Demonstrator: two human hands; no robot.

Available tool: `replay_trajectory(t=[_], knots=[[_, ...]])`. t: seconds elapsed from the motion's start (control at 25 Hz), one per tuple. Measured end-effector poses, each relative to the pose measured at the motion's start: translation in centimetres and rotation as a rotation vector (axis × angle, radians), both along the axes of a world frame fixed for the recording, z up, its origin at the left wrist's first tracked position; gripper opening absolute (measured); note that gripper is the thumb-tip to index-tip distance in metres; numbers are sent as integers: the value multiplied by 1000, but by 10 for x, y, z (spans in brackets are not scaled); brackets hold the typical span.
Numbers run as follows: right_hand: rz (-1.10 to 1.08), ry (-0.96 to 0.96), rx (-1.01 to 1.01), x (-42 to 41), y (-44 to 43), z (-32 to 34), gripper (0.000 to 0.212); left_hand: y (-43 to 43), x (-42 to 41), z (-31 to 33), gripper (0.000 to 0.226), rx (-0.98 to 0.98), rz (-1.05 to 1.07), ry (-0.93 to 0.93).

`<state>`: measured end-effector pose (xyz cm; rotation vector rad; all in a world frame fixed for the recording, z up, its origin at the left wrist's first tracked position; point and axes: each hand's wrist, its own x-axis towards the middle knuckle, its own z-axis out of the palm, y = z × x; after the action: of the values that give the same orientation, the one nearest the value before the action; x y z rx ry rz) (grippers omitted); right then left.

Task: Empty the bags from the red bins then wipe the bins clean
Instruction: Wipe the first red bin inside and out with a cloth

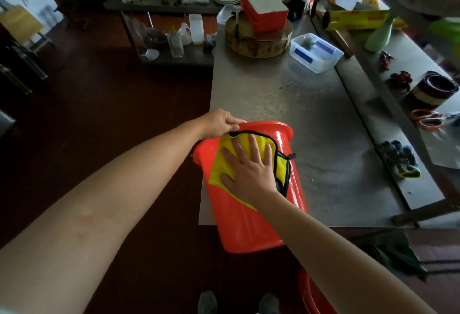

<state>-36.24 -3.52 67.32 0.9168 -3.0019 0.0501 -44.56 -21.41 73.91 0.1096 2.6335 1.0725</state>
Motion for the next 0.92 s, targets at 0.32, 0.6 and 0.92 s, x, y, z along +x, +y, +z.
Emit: replay_trajectory(t=[0.32,0.6,0.92], knots=[[50,3,-65,73,81,-27,68,9,-1,2,33,-93,-15,39],[22,-61,-69,91,101,-32,66,15,0,2,35,-167,-32,81],[-74,-129,-117,-8,33,5,62,-1,8,-4,34,-197,-7,81]])
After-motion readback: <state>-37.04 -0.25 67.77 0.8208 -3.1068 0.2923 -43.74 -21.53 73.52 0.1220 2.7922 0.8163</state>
